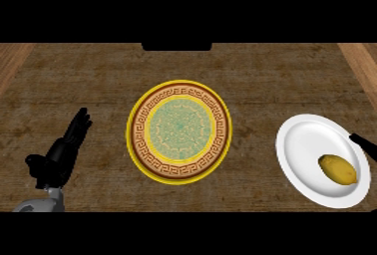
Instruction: Pick the lemon from the plate and place it in the plate
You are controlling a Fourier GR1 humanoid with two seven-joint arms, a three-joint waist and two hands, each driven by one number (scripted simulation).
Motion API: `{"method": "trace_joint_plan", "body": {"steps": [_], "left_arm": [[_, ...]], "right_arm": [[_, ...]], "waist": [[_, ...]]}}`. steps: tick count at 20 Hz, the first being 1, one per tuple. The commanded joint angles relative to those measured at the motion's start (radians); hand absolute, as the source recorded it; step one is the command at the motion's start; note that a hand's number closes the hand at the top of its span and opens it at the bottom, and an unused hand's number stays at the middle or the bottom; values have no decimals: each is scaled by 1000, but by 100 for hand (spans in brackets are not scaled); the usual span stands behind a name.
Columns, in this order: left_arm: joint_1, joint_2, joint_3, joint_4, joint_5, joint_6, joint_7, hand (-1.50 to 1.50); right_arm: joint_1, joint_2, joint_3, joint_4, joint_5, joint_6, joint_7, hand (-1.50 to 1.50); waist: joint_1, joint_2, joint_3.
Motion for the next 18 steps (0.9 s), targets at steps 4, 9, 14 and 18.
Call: {"method": "trace_joint_plan", "body": {"steps": [4,9,14,18], "left_arm": [[-48,0,54,138,-6,-57,-72,0],[1,2,64,24,-4,-60,-21,0],[-33,-23,62,43,-44,-38,-9,0],[0,-62,25,-33,-59,0,40,0]], "right_arm": [[-38,64,-6,72,119,-7,-35,-150],[-89,99,-14,187,202,-67,-44,-150],[-164,173,28,285,271,-108,-63,-150],[-176,163,74,311,285,-64,-119,150]], "waist": [[-3,0,0],[0,0,0],[-1,0,0],[1,-1,0]]}}
